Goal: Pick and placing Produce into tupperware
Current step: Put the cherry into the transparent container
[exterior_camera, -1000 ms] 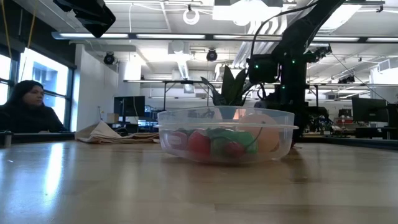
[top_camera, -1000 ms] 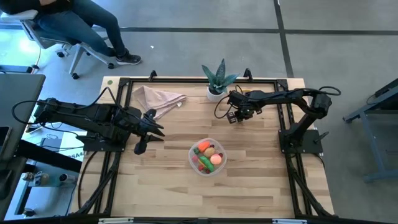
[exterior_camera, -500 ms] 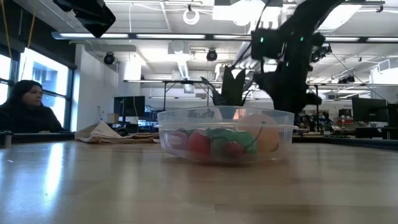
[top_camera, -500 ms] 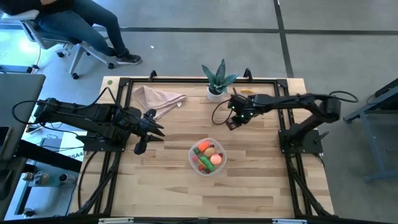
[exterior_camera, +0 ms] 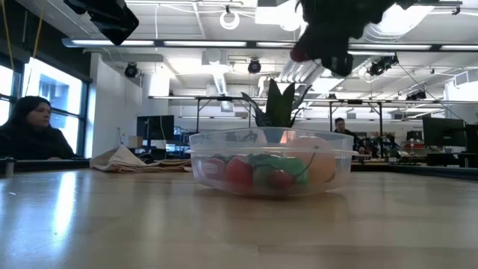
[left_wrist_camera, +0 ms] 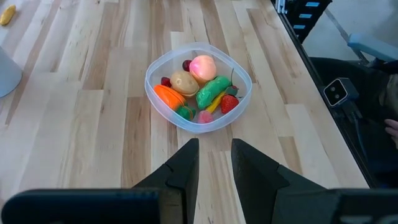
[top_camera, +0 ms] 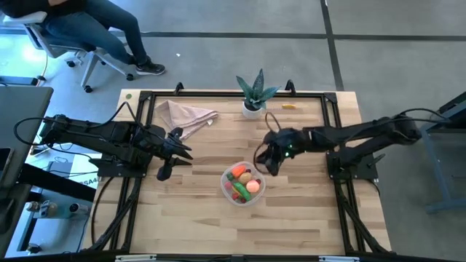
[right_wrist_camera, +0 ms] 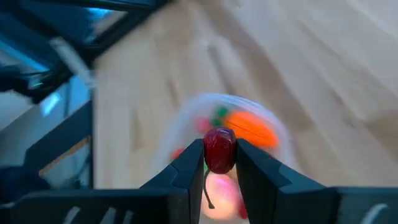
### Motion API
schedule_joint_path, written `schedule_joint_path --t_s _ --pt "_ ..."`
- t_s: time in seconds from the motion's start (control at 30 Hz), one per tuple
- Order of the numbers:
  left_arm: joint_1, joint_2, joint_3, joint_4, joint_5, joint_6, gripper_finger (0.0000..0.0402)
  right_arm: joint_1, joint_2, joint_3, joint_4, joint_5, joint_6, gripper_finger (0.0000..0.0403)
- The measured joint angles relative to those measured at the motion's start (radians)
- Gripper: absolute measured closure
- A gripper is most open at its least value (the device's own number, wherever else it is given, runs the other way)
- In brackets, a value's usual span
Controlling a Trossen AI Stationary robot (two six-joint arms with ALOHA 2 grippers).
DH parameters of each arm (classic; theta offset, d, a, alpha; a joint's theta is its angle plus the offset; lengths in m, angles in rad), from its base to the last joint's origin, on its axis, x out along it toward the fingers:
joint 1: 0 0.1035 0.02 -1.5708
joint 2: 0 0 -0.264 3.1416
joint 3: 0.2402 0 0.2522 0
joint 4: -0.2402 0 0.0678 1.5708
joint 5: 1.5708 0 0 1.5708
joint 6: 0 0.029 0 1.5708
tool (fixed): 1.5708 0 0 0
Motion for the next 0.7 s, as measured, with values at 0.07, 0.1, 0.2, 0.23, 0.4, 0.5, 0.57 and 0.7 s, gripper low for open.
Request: schedule_joint_path --t_s 0.07,0.1,0.2,0.23,0.4,0.5,0.57,0.7 --pt "0.000 0.000 0.000 0.000 0.000 0.000 0.0318 0.035 0.024 0.000 0.055 0.010 -0.018 0.0326" --pt "0.000 0.000 0.000 0.000 0.000 0.000 0.0318 0.048 0.038 0.000 0.066 0.013 -0.028 0.0326" --pt "0.000 0.000 0.000 0.000 0.000 0.000 0.0318 0.065 0.091 0.000 0.105 0.018 -0.054 0.0326" --pt "0.000 0.000 0.000 0.001 0.000 0.000 0.0318 0.065 0.113 0.000 0.113 0.017 -0.060 0.0326" --pt "0.000 0.000 0.000 0.000 0.000 0.000 0.0318 0.042 0.231 0.000 0.173 0.004 -0.110 0.0326" --pt "0.000 0.000 0.000 0.000 0.000 0.000 0.0318 0.023 0.291 0.000 0.205 -0.001 -0.146 0.0326" --pt "0.000 0.000 0.000 0.000 0.000 0.000 0.0318 0.012 0.315 0.000 0.212 -0.002 -0.166 0.0326" --pt "0.000 0.000 0.000 0.000 0.000 0.000 0.0318 -0.001 0.355 0.000 0.211 -0.002 -0.190 0.0326"
